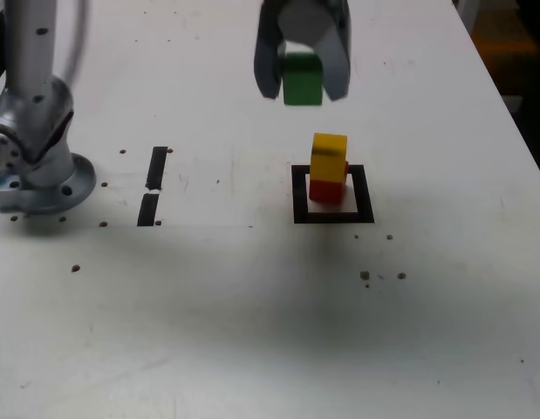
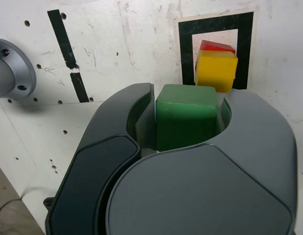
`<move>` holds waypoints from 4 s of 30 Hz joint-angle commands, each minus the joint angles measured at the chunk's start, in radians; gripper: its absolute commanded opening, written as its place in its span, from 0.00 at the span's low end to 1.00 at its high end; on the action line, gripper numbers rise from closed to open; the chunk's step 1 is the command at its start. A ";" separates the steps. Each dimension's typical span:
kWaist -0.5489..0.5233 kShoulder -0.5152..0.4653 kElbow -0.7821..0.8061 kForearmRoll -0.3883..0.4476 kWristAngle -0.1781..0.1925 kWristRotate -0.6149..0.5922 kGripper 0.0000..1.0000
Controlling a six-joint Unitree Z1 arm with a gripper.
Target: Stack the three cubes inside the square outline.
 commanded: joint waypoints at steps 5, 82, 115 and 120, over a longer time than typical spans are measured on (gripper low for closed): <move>-0.022 0.065 -0.027 0.004 0.003 0.010 0.02; -0.005 0.202 -0.050 -0.018 0.065 -0.022 0.99; -0.075 -0.401 0.781 -0.255 0.114 -0.117 1.00; -0.061 -0.415 0.899 -0.346 0.067 -0.114 0.99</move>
